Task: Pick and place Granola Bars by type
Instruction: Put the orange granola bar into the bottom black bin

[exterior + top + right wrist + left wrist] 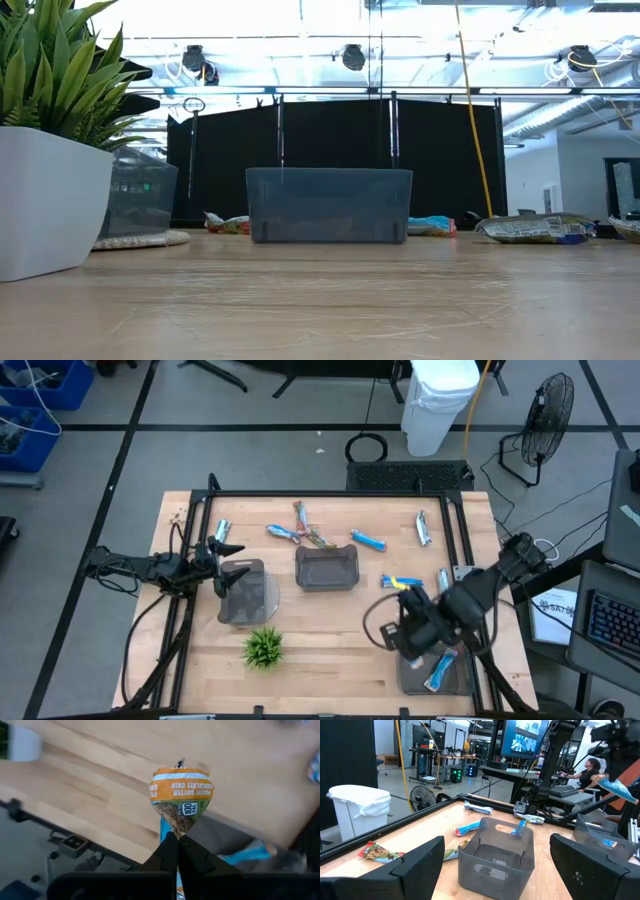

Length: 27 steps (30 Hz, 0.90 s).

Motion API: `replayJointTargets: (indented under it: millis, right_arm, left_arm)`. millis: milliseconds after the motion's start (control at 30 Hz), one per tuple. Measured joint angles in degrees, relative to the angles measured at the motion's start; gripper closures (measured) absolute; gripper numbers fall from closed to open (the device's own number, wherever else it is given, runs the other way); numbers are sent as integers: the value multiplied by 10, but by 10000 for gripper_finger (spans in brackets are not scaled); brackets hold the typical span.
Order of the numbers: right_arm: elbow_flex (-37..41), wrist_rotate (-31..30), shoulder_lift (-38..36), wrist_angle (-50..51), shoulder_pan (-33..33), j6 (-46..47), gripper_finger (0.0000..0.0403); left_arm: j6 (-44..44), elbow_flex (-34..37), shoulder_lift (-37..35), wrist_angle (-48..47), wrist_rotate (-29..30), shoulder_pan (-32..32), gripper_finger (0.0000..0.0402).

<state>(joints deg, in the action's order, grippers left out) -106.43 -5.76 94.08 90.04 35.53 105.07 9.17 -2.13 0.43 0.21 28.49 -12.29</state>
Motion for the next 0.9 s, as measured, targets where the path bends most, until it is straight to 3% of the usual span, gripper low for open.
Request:
replayJointTargets:
  millis: [467, 900]
  right_arm:
    - [131, 33, 0, -78, 86, 203, 403]
    - [240, 76, 0, -152, 100, 228, 403]
  left_arm:
    - [0, 0, 0, 0, 0, 0, 41]
    - [0, 0, 0, 0, 0, 0, 41]
